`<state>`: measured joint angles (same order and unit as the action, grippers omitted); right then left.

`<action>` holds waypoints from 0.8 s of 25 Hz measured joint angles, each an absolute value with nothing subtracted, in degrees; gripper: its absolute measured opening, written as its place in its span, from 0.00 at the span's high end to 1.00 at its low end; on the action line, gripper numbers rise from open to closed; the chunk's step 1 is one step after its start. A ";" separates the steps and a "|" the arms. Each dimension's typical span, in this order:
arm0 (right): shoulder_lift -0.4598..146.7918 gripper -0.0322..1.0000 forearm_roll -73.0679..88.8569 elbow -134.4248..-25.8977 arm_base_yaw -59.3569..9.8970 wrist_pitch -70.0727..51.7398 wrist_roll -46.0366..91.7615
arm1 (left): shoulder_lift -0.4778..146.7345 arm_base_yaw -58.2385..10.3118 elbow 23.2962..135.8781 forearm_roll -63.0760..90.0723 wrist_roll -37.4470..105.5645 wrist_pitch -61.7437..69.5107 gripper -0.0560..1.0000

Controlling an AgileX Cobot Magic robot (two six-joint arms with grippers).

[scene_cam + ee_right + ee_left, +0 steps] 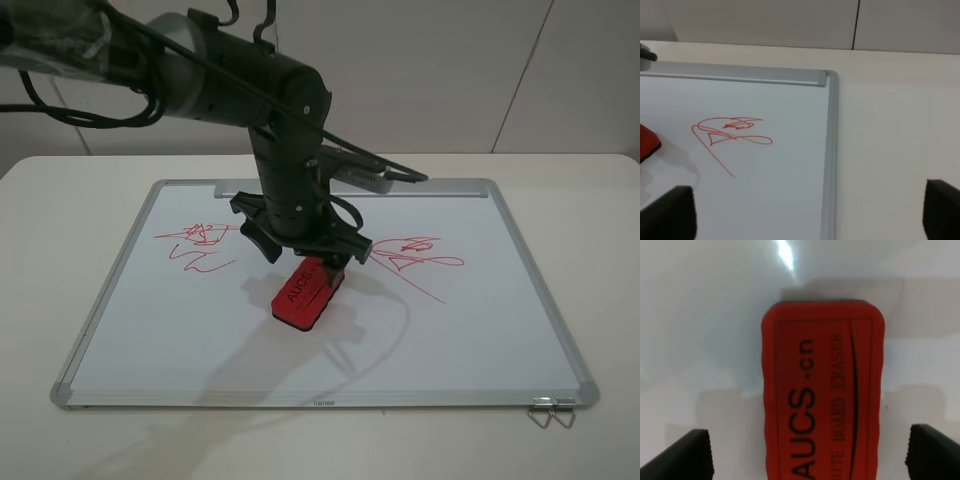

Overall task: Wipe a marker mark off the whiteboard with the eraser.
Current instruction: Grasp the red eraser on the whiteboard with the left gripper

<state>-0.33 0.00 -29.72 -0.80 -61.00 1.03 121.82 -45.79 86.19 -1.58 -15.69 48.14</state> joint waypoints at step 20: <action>-0.33 0.17 0.00 -29.72 -0.80 -61.00 1.03 | 123.91 -46.83 86.19 -1.85 -18.77 47.06 0.22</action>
